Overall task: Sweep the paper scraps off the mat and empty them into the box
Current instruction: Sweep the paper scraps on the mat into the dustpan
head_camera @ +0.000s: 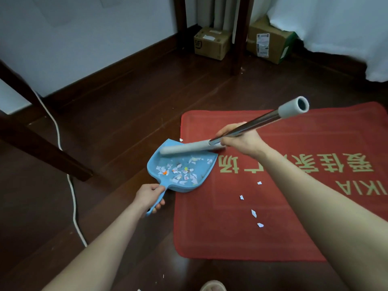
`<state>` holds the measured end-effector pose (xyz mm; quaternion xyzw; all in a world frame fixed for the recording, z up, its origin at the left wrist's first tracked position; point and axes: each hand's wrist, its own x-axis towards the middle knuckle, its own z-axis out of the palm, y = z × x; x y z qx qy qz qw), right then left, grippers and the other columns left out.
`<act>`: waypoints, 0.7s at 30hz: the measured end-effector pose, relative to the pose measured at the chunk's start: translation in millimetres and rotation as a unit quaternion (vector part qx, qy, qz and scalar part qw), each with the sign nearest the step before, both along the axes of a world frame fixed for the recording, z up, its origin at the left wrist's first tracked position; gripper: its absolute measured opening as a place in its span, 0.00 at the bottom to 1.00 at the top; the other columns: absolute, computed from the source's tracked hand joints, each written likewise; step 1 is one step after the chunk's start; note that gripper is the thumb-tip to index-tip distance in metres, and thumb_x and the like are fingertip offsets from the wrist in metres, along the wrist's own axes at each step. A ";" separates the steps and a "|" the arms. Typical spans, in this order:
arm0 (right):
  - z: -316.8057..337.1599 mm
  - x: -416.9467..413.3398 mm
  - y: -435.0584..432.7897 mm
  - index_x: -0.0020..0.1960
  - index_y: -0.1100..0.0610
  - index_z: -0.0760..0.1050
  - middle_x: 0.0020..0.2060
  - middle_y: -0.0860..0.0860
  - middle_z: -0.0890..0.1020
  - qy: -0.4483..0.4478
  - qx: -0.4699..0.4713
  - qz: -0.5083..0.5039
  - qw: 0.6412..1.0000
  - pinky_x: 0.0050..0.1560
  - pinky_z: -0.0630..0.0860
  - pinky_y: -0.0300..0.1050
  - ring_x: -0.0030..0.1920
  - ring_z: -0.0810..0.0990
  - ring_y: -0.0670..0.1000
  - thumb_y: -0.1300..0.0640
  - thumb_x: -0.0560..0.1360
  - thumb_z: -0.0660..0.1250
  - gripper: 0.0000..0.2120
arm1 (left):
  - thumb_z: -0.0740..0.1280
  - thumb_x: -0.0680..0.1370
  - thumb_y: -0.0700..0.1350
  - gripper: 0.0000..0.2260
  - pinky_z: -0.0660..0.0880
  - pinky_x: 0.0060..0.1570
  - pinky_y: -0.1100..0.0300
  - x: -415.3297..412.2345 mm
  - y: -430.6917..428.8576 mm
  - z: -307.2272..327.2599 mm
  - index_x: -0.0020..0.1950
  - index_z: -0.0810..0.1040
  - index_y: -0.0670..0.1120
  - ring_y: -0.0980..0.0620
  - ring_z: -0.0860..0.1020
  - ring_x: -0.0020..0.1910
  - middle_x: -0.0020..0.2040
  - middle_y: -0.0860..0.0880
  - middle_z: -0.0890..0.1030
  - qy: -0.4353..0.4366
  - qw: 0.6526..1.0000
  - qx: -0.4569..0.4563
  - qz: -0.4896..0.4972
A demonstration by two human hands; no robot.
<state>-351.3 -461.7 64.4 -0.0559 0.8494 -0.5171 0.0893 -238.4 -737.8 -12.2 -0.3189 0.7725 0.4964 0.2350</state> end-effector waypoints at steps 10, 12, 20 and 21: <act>-25.7 3.0 -13.5 0.47 0.61 0.84 0.46 0.57 0.86 0.063 0.124 0.022 0.990 0.46 0.76 0.33 0.41 0.82 0.38 0.67 0.71 0.70 0.07 | 0.61 0.81 0.44 0.10 0.63 0.18 0.69 -3.8 7.6 -1.7 0.46 0.77 0.40 0.53 0.66 0.17 0.29 0.42 0.75 -0.011 1.000 0.011 -0.008; -12.0 4.2 -6.3 0.45 0.59 0.83 0.42 0.54 0.85 0.019 0.058 0.014 0.998 0.41 0.76 0.36 0.38 0.80 0.41 0.64 0.71 0.71 0.04 | 0.61 0.81 0.44 0.10 0.63 0.18 0.69 -3.3 6.7 0.7 0.47 0.78 0.40 0.54 0.66 0.17 0.30 0.42 0.75 -0.009 1.000 0.016 -0.004; -17.9 2.4 -4.1 0.51 0.61 0.84 0.49 0.54 0.85 0.111 0.135 -0.091 0.981 0.52 0.72 0.32 0.50 0.82 0.51 0.65 0.73 0.69 0.09 | 0.61 0.80 0.44 0.10 0.63 0.17 0.68 3.1 5.1 11.0 0.48 0.78 0.39 0.54 0.66 0.16 0.29 0.43 0.75 -0.006 1.000 0.002 -0.003; -21.3 2.7 -5.8 0.50 0.61 0.84 0.48 0.54 0.85 0.094 0.129 -0.071 0.985 0.51 0.73 0.32 0.50 0.83 0.52 0.65 0.72 0.70 0.08 | 0.61 0.81 0.44 0.11 0.63 0.18 0.68 2.7 4.0 11.6 0.49 0.78 0.39 0.54 0.66 0.17 0.29 0.43 0.75 -0.008 1.000 -0.004 -0.008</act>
